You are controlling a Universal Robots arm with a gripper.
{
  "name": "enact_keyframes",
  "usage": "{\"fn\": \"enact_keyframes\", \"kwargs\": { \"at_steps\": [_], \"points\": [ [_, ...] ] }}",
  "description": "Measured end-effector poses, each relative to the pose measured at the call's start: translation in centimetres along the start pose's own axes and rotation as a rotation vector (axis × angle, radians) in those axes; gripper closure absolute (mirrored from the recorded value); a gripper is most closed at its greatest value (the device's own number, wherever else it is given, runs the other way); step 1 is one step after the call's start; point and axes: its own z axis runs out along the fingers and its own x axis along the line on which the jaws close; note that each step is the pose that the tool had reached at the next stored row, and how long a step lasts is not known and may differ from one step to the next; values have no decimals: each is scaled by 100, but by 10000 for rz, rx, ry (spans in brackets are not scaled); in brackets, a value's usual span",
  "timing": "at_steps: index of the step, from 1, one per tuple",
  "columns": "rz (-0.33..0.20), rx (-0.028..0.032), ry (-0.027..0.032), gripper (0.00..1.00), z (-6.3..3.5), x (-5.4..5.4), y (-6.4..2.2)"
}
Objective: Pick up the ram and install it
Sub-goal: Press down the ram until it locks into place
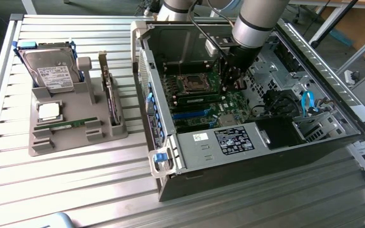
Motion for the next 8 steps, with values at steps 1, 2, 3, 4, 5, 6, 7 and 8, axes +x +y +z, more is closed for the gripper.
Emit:
{"fn": "enact_keyframes", "kwargs": {
  "at_steps": [1,2,3,4,5,6,7,8],
  "points": [
    [0,0,2,89,2,0,0],
    [0,0,0,89,9,0,0],
    [0,0,3,89,19,0,0],
    [0,-1,7,89,25,0,0],
    [0,-2,11,89,39,0,0],
    [-1,-2,15,89,58,1,0],
    [-5,-2,12,89,78,0,-1],
    [-5,-2,9,89,80,0,0]
  ]
}}
